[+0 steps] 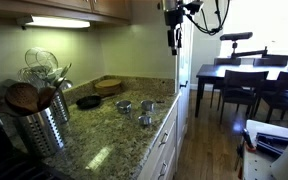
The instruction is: Put the small pot inside the medium pot and put both pots inside the large pot
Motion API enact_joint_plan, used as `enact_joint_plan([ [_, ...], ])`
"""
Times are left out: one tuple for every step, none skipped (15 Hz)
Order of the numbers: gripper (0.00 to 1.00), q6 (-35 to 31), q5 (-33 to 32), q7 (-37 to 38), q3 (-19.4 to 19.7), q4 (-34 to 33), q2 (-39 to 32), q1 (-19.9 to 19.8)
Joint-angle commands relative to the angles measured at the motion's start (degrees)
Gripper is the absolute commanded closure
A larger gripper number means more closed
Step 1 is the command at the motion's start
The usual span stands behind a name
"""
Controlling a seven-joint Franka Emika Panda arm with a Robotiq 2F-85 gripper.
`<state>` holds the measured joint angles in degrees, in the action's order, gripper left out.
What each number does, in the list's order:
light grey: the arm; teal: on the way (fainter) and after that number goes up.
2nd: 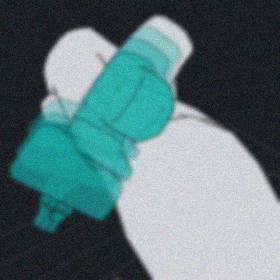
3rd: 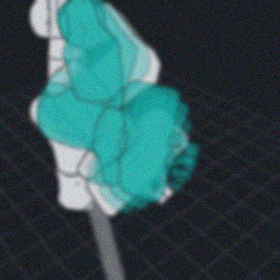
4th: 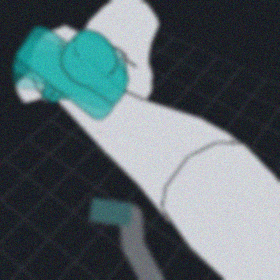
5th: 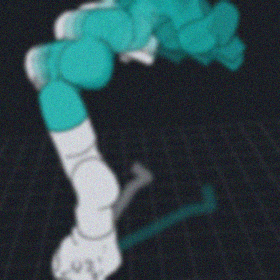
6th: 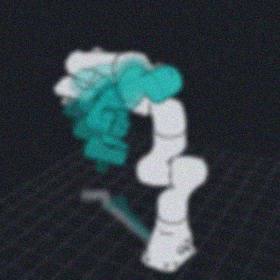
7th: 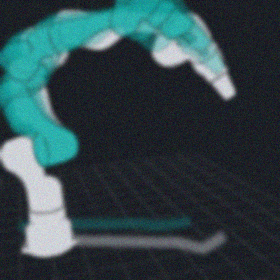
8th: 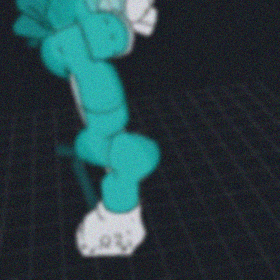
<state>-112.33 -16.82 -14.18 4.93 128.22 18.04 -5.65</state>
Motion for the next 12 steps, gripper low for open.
enact_joint_plan([
  [0.00,1.84,1.58,2.33,-0.62,-1.93,-2.78,1.20],
  [0.00,2.20,2.17,3.20,-0.93,-2.26,-3.73,1.46],
  [0.00,2.43,2.75,3.64,-1.10,-2.56,-4.42,1.60],
  [0.00,2.84,3.51,4.60,-1.44,-3.06,-5.58,1.78],
  [0.00,3.24,3.87,5.71,-1.76,-3.55,-6.46,1.86],
  [0.00,3.72,4.11,7.69,-2.24,-4.29,-7.78,1.89],
  [0.00,3.99,4.32,9.47,-2.60,-4.99,-8.90,1.87],
  [0.00,4.69,4.56,11.95,-2.95,-6.06,-10.28,1.77],
  [0.00,5.11,4.91,13.87,-3.09,-6.95,-11.50,1.69],
  [0.00,5.76,5.29,16.39,-3.26,-8.20,-13.01,1.62],
  [0.00,6.36,5.66,18.58,-3.39,-9.13,-14.10,1.67],
  [0.00,6.98,6.46,20.56,-3.46,-10.22,-15.21,1.78],
])
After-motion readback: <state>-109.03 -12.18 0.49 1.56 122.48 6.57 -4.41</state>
